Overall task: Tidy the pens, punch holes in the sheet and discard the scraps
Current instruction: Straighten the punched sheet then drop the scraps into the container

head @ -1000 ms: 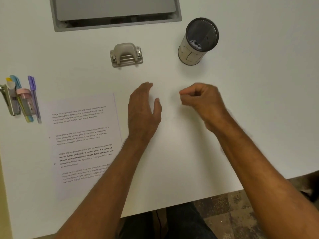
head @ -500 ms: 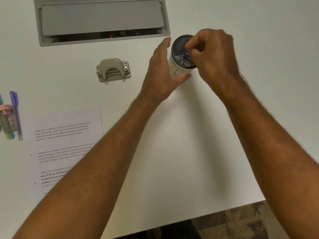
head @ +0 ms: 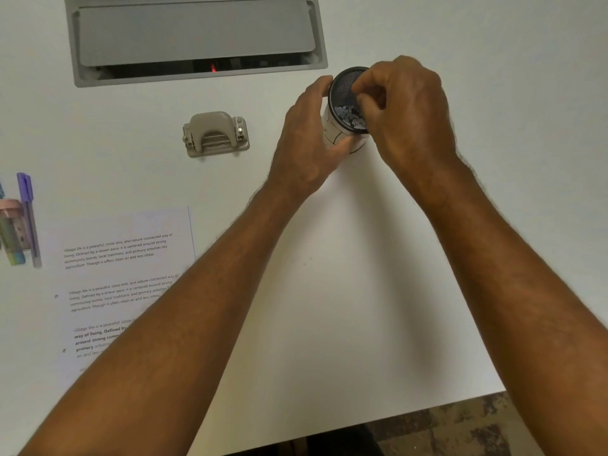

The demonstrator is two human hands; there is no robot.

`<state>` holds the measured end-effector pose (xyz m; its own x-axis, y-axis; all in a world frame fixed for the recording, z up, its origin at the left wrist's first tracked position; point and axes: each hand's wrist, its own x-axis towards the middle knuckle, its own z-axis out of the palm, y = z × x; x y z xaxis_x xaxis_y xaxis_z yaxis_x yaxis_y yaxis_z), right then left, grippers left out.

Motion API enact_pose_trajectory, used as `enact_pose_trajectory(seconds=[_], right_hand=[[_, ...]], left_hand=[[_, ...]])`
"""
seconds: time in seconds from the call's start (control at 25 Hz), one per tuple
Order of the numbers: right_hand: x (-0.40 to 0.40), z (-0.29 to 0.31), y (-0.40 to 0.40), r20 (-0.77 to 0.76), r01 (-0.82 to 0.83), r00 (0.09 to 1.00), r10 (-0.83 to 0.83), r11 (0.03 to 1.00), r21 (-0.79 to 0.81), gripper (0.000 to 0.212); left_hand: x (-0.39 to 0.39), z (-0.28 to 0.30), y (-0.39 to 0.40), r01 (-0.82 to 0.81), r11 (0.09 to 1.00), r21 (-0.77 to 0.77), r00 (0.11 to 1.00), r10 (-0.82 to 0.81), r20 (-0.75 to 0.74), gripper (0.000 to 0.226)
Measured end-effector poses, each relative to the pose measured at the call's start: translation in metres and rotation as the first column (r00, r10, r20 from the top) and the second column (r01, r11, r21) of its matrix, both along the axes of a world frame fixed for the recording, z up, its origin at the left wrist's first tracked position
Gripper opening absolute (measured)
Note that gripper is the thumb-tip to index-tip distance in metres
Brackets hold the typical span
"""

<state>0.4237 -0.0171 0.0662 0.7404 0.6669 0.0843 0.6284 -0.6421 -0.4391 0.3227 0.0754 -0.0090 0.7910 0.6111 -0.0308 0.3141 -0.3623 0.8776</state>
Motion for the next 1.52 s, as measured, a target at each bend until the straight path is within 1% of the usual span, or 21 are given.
enact_pose_trajectory(seconds=[0.16, 0.24, 0.32, 0.4, 0.48, 0.6, 0.72, 0.8, 0.84, 0.96, 1.08, 1.2, 1.28, 1.36, 1.44, 1.48, 1.52], right_hand=[[-0.007, 0.002, -0.003, -0.018, -0.029, 0.999, 0.030, 0.998, 0.053, 0.014], [-0.014, 0.007, -0.010, -0.009, -0.047, 0.999, 0.049, 0.987, 0.157, 0.016], [-0.034, 0.004, -0.023, -0.010, -0.047, 0.999, 0.053, 0.949, 0.312, 0.016], [-0.068, -0.012, -0.045, -0.079, 0.000, 0.996, 0.033, 0.923, 0.385, 0.021], [-0.112, -0.039, -0.070, -0.176, 0.043, 0.984, 0.020, 0.937, 0.347, 0.027], [-0.176, -0.084, -0.107, -0.247, 0.064, 0.969, -0.024, 0.986, 0.152, 0.043], [-0.222, -0.111, -0.127, -0.212, 0.023, 0.976, -0.039, 0.997, -0.078, 0.064], [-0.237, -0.118, -0.128, -0.159, 0.017, 0.986, -0.048, 0.982, -0.187, 0.069], [-0.239, -0.120, -0.124, -0.137, 0.014, 0.990, -0.044, 0.977, -0.214, 0.070], [-0.232, -0.122, -0.105, -0.128, -0.053, 0.991, 0.026, 0.976, -0.211, 0.069], [-0.222, -0.126, -0.083, -0.115, -0.188, 0.978, 0.172, 0.971, -0.147, 0.061], [-0.214, -0.127, -0.085, -0.087, -0.375, 0.926, 0.366, 0.919, -0.124, 0.051], [-0.206, -0.122, -0.099, -0.085, -0.475, 0.880, 0.467, 0.870, -0.134, 0.051], [-0.200, -0.110, -0.113, -0.154, -0.503, 0.862, 0.483, 0.855, -0.130, 0.055], [-0.196, -0.097, -0.118, -0.284, -0.481, 0.858, 0.428, 0.864, -0.150, 0.056], [-0.193, -0.092, -0.118, -0.317, -0.467, 0.861, 0.398, 0.865, -0.182, 0.053], [-0.190, -0.089, -0.116, -0.317, -0.460, 0.867, 0.384, 0.862, -0.214, 0.049]], left_hand=[[-0.011, 0.002, 0.002, 0.007, 1.000, 0.029, 0.999, -0.005, -0.046, 0.083], [-0.029, 0.000, 0.000, -0.024, 0.998, 0.058, 0.999, 0.027, -0.047, 0.075], [-0.061, -0.007, -0.008, -0.099, 0.990, 0.101, 0.994, 0.104, -0.039, 0.063], [-0.099, -0.020, -0.021, -0.173, 0.971, 0.167, 0.982, 0.183, -0.044, 0.052], [-0.136, -0.035, -0.036, -0.197, 0.954, 0.226, 0.971, 0.222, -0.087, 0.048], [-0.176, -0.047, -0.057, -0.111, 0.946, 0.304, 0.967, 0.173, -0.186, 0.047], [-0.198, -0.050, -0.071, 0.027, 0.914, 0.405, 0.943, 0.111, -0.313, 0.050], [-0.203, -0.050, -0.072, 0.058, 0.899, 0.434, 0.935, 0.104, -0.339, 0.051], [-0.203, -0.050, -0.072, 0.060, 0.897, 0.439, 0.934, 0.104, -0.341, 0.051], [-0.203, -0.051, -0.070, 0.045, 0.904, 0.426, 0.940, 0.106, -0.324, 0.050], [-0.205, -0.052, -0.070, 0.025, 0.915, 0.402, 0.946, 0.108, -0.305, 0.049], [-0.206, -0.052, -0.068, 0.012, 0.920, 0.392, 0.950, 0.112, -0.292, 0.047], [-0.206, -0.051, -0.068, 0.009, 0.919, 0.395, 0.952, 0.113, -0.285, 0.047], [-0.206, -0.051, -0.068, 0.009, 0.917, 0.398, 0.953, 0.112, -0.281, 0.047], [-0.206, -0.051, -0.068, 0.009, 0.914, 0.405, 0.954, 0.114, -0.278, 0.046], [-0.206, -0.051, -0.069, 0.010, 0.912, 0.411, 0.954, 0.115, -0.278, 0.046], [-0.207, -0.051, -0.069, 0.011, 0.909, 0.416, 0.954, 0.115, -0.276, 0.046]])
